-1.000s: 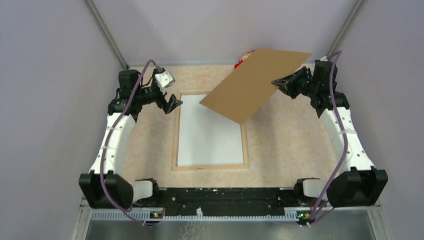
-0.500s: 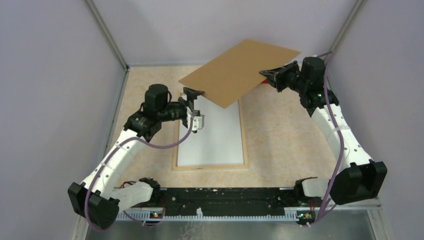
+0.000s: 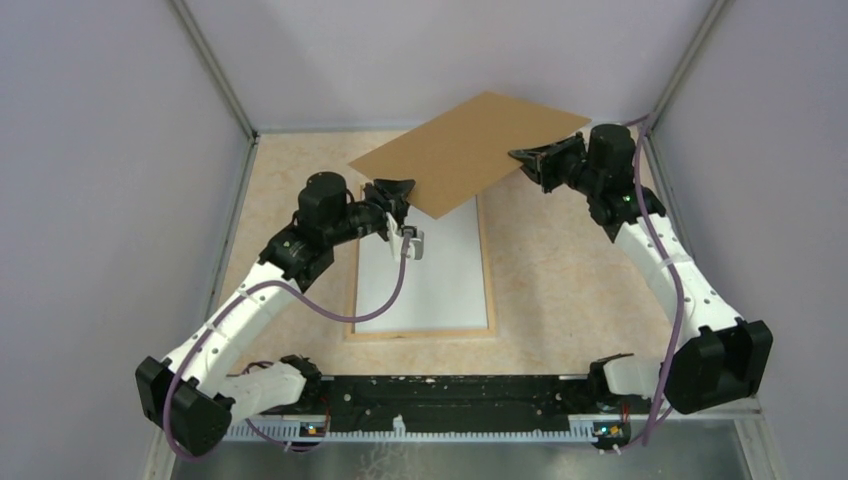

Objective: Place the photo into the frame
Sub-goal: Turn over the photo frame item on the photo frame.

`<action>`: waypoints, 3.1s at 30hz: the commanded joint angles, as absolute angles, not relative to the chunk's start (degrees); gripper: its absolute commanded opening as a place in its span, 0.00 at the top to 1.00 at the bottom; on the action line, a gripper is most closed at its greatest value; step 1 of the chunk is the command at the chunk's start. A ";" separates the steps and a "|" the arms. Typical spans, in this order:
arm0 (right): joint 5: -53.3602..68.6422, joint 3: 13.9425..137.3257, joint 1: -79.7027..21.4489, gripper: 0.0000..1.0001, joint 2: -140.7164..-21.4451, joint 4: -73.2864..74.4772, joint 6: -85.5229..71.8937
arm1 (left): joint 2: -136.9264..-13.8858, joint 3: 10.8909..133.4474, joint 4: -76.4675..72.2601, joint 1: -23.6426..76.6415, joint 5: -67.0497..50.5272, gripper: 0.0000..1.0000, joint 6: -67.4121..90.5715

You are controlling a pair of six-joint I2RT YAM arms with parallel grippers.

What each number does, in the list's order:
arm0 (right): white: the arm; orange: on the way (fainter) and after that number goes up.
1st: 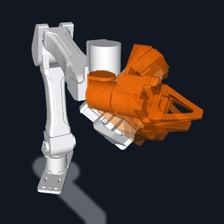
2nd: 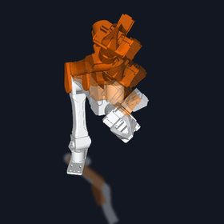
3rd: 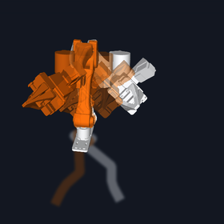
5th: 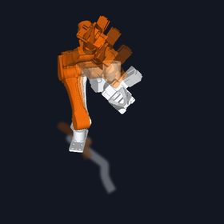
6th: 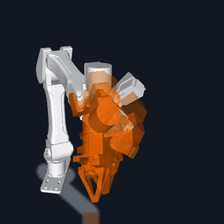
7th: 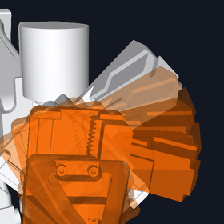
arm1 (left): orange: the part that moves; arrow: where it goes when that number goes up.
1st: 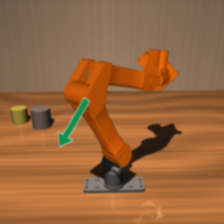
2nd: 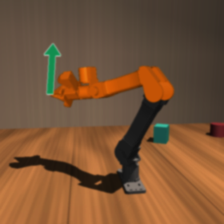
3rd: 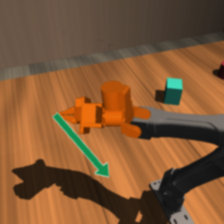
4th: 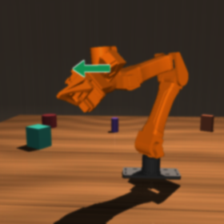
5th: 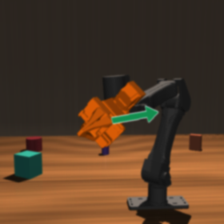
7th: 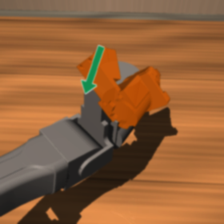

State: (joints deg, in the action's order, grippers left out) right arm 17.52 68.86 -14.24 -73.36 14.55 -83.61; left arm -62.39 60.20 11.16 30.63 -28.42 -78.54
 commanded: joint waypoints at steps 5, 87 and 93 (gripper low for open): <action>20.73 70.20 -18.36 1.00 -69.80 7.08 -84.84 | -63.98 59.35 5.46 31.29 -23.38 0.79 -80.07; -14.25 77.56 -40.44 1.00 -62.62 3.96 30.52 | -61.17 71.54 -3.99 23.05 -23.02 0.01 -47.80; -22.87 97.00 -39.48 1.00 -70.69 22.96 12.68 | -73.06 88.51 13.25 5.55 -32.45 0.01 -28.73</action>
State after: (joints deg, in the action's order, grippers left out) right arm -15.86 82.59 -40.21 -67.24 16.45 26.02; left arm -66.48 78.65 4.25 13.63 -27.11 -43.29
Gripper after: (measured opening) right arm 0.023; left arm 0.987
